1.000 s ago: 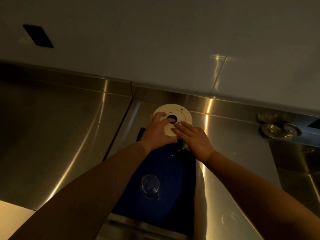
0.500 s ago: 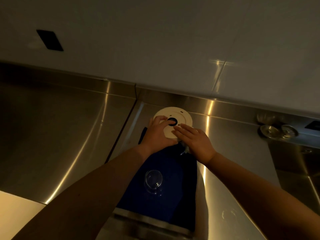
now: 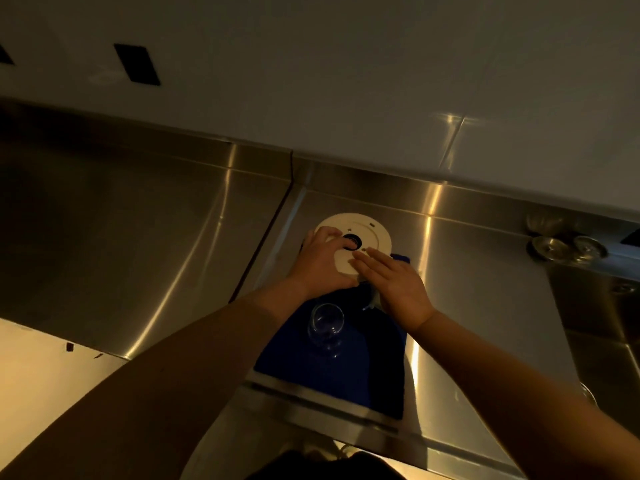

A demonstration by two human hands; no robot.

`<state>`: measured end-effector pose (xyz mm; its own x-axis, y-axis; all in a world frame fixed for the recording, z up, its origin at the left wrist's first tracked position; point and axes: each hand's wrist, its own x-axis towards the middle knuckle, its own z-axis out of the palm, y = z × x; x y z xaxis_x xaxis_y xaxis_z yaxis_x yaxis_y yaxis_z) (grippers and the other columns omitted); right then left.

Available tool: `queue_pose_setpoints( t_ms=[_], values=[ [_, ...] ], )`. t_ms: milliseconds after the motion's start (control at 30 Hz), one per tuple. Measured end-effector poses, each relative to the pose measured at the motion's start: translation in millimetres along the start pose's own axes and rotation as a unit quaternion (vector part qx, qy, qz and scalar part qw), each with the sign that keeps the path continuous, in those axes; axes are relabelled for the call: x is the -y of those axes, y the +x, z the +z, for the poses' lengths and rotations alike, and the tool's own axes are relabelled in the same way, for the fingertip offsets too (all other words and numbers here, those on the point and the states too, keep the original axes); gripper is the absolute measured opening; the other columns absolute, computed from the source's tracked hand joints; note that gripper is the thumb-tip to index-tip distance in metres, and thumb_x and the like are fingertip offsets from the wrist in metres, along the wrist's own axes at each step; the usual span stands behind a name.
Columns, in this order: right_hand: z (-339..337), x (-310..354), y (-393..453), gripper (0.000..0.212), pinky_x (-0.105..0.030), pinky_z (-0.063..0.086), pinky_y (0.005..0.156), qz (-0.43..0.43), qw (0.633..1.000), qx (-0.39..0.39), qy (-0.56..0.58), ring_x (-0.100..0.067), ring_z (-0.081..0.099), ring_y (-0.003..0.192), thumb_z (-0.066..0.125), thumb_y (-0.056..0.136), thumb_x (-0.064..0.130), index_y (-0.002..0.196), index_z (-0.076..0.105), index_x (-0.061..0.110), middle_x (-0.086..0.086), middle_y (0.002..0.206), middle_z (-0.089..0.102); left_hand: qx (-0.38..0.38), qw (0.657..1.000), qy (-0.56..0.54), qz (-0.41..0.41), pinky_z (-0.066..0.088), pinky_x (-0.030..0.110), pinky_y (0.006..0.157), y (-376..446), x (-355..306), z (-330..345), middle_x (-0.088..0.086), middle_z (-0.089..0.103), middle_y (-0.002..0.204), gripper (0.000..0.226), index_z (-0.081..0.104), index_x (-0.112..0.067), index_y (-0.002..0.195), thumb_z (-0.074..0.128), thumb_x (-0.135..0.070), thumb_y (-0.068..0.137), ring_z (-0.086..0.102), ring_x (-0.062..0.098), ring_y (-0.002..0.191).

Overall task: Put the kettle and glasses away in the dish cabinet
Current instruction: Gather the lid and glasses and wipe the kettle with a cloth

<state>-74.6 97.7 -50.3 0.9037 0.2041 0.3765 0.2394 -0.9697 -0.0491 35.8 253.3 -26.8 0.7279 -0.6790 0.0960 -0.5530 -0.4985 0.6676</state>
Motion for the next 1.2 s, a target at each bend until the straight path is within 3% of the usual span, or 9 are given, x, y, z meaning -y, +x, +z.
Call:
queue_pose_setpoints(
  t_ms=[367,567,633,767,900,1200],
  values=[
    [4.0,5.0,-8.7,0.053,-0.050,0.051,0.083,0.032,0.999,-0.002,0.013,-0.037,0.051,0.122,0.042,0.081,0.020,0.131,0.053,0.009,-0.013,0.135,0.054,-0.004,1.000,-0.008,0.005,0.033,0.041,0.109,-10.0,1.6,6.8,-0.002,0.036,0.136,0.065,0.057,-0.026,0.123,0.082,-0.039,0.064,0.026,0.020,0.132],
    [-1.2,6.0,-5.5,0.063,-0.059,0.043,0.094,0.053,0.998,0.010,0.020,-0.037,0.048,0.125,0.070,0.069,0.004,0.130,0.054,0.010,-0.015,0.136,0.052,0.033,0.999,0.024,0.003,0.032,0.046,0.110,-6.0,0.1,-2.5,-0.001,0.026,0.144,0.071,0.052,-0.028,0.129,0.081,-0.041,0.066,0.022,0.023,0.137],
    [-5.5,4.4,-2.6,0.069,-0.059,0.036,0.102,0.053,0.998,0.025,0.019,-0.034,0.043,0.130,0.075,0.068,0.006,0.133,0.052,0.014,-0.013,0.139,0.049,0.045,0.997,0.062,0.020,0.025,0.048,0.113,-3.7,2.2,-4.9,0.001,0.021,0.150,0.077,0.044,-0.028,0.136,0.078,-0.045,0.068,0.011,0.024,0.142],
    [-8.7,-0.9,3.8,0.067,-0.048,0.017,0.114,0.068,0.994,0.058,0.059,-0.029,0.021,0.141,0.060,0.081,0.012,0.144,0.037,0.017,-0.012,0.150,0.033,0.083,0.974,0.197,0.070,0.000,0.048,0.117,-1.3,9.2,-1.2,0.001,-0.001,0.159,0.095,0.012,-0.024,0.150,0.058,-0.064,0.078,-0.013,0.021,0.145],
    [-4.0,-3.8,1.4,0.061,-0.045,0.013,0.115,0.070,0.993,0.087,0.046,-0.027,0.023,0.141,0.040,0.085,0.026,0.145,0.033,0.015,-0.012,0.151,0.032,0.103,0.958,0.255,0.086,-0.014,0.041,0.112,-2.6,15.6,8.1,0.001,-0.006,0.159,0.086,0.003,-0.023,0.151,0.039,-0.067,0.087,-0.016,0.022,0.144],
    [1.0,-3.8,1.3,0.061,-0.041,0.011,0.116,0.068,0.995,0.063,0.044,-0.027,0.026,0.140,0.044,0.086,0.029,0.145,0.034,0.016,-0.011,0.150,0.034,0.107,0.959,0.249,0.080,-0.014,0.041,0.113,-3.4,14.6,8.7,0.002,-0.013,0.159,0.082,-0.001,-0.025,0.151,0.034,-0.066,0.089,-0.018,0.021,0.144]
  ],
)
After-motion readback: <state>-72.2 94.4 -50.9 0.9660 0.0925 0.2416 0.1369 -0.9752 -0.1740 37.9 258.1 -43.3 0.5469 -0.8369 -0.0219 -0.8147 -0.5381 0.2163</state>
